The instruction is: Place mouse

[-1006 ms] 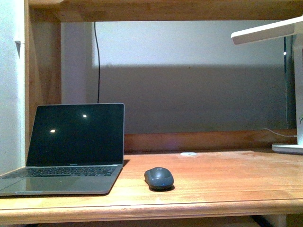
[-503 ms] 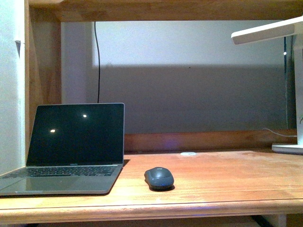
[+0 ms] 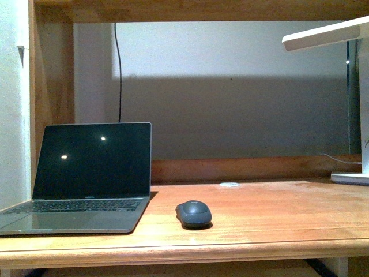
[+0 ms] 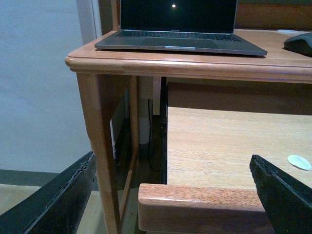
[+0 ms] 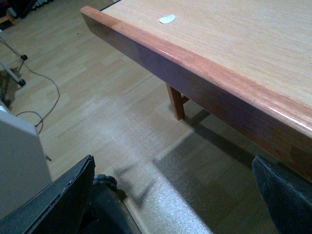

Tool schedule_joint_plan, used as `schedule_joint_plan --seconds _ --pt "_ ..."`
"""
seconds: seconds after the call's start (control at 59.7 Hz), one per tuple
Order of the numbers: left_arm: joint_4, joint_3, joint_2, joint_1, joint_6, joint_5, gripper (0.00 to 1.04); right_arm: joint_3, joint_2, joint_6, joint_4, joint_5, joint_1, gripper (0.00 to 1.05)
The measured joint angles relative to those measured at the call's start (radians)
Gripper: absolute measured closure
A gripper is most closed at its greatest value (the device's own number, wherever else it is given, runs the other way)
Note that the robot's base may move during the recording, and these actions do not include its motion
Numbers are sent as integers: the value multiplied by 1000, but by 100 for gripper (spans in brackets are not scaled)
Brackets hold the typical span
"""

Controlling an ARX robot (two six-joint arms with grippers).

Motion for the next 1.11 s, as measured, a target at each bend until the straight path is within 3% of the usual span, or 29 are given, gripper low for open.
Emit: schedule_joint_plan --seconds 0.235,0.469,1.106 --pt "0 0 0 0 0 0 8 -13 103 120 205 129 154 7" --pt "0 0 0 0 0 0 8 -2 211 174 318 221 285 7" --pt "0 0 0 0 0 0 8 124 499 247 532 389 449 7"
